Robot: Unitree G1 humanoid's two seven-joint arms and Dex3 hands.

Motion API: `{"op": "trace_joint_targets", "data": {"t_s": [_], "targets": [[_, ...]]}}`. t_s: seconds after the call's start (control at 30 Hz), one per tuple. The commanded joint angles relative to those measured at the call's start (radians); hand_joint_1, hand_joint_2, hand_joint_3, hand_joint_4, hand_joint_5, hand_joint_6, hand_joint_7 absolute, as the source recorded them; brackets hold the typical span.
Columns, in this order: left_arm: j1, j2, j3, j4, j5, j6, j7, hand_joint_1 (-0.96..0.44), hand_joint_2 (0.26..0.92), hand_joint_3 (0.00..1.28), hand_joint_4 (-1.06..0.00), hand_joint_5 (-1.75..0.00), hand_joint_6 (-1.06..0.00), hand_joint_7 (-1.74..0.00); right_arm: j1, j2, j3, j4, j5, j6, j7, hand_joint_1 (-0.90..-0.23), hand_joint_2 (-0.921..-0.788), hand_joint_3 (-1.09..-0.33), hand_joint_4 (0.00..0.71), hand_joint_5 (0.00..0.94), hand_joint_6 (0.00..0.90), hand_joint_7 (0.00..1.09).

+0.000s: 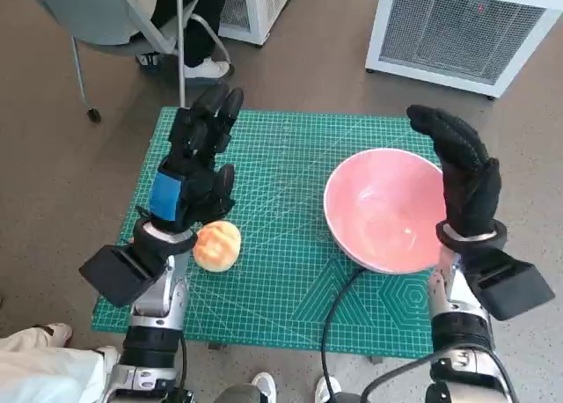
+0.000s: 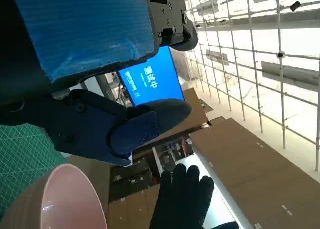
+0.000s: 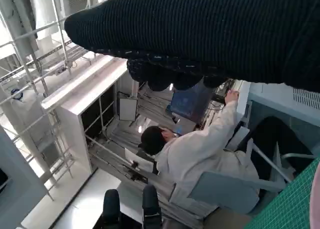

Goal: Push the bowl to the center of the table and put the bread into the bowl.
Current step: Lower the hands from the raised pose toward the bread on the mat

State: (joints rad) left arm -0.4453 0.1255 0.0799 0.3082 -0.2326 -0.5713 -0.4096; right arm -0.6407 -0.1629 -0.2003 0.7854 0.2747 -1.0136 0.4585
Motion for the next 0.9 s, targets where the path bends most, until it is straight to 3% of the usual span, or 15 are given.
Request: {"op": "trace_joint_targets", "data": {"t_s": [0.03, 0.17, 0.23, 0.43, 0.7, 0.9], "targets": [[-0.008, 0.007, 0.0, 0.005, 0.011, -0.011, 0.0, -0.59, 0.921, 0.64, -0.14, -0.07, 0.0, -0.49, 0.026, -0.027, -0.02, 0.024, 0.024, 0.019, 0.016, -0.722, -0.921, -0.744, 0.287, 0.0, 0.316, 0.0], [-0.007, 0.009, 0.003, 0.009, 0.004, -0.012, -0.005, -0.59, 0.921, 0.64, -0.14, -0.07, 0.0, -0.49, 0.017, -0.063, -0.06, 0.076, 0.055, 0.017, 0.033, -0.72, -0.921, -0.742, 0.284, 0.0, 0.318, 0.0], [-0.005, 0.01, 0.005, 0.01, 0.0, -0.011, -0.008, -0.59, 0.921, 0.64, -0.14, -0.07, 0.0, -0.48, 0.009, -0.081, -0.086, 0.124, 0.051, 0.004, 0.01, -0.716, -0.921, -0.742, 0.284, 0.0, 0.321, 0.0], [-0.005, 0.011, 0.012, 0.025, -0.01, -0.018, -0.018, -0.59, 0.921, 0.64, -0.14, -0.07, 0.0, -0.48, -0.018, -0.122, -0.141, 0.266, -0.016, -0.01, -0.149, -0.696, -0.921, -0.763, 0.293, 0.004, 0.329, 0.01], [-0.009, 0.007, 0.018, 0.043, -0.022, -0.023, -0.028, -0.59, 0.921, 0.64, -0.14, -0.06, 0.0, -0.48, -0.03, -0.167, -0.151, 0.404, -0.086, 0.06, -0.328, -0.658, -0.921, -0.793, 0.272, 0.001, 0.325, 0.01], [-0.01, 0.008, 0.022, 0.048, -0.027, -0.025, -0.033, -0.59, 0.921, 0.63, -0.15, -0.06, 0.0, -0.48, -0.027, -0.176, -0.173, 0.464, -0.077, 0.146, -0.354, -0.635, -0.921, -0.808, 0.257, 0.0, 0.322, 0.01]]}}
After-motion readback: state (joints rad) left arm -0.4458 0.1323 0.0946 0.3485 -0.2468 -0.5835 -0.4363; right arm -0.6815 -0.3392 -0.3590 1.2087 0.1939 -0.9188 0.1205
